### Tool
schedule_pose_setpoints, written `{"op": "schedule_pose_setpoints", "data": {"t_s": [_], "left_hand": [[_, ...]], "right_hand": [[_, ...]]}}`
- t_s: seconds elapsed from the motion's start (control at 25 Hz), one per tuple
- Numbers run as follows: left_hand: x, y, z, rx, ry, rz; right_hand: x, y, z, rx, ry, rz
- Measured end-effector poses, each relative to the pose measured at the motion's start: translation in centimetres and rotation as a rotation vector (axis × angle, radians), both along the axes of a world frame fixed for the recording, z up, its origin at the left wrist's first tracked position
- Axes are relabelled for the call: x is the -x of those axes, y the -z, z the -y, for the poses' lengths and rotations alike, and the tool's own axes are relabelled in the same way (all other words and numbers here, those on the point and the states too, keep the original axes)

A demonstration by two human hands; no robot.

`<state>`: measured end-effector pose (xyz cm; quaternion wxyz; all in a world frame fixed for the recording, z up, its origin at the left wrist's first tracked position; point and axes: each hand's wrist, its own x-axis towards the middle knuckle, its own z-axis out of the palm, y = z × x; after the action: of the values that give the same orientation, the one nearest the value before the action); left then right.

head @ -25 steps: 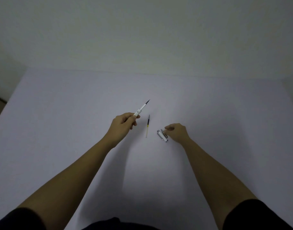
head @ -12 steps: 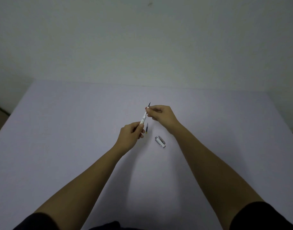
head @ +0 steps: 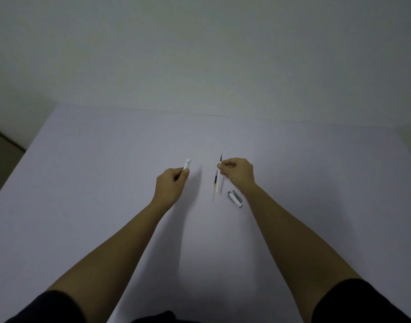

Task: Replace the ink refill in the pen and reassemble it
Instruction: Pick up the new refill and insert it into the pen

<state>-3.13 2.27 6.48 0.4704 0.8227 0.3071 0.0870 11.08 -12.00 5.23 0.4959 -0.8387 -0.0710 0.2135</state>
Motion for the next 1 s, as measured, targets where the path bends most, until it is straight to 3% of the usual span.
{"op": "schedule_pose_setpoints", "data": {"t_s": [0.16, 0.36, 1.0], "left_hand": [[-1.6, 0.3, -1.0, -0.013, -0.023, -0.002], [-3.0, 1.8, -1.5, -0.031, -0.021, -0.002], [-3.5, 2.3, -1.8, -0.068, 0.0, 0.027]], "right_hand": [[0.5, 3.2, -0.3, 0.25, -0.019, 0.052], [-0.3, 5.4, -0.7, 0.394, -0.025, 0.047], [0.0, 4.8, -1.4, 0.458, -0.065, 0.107]]}}
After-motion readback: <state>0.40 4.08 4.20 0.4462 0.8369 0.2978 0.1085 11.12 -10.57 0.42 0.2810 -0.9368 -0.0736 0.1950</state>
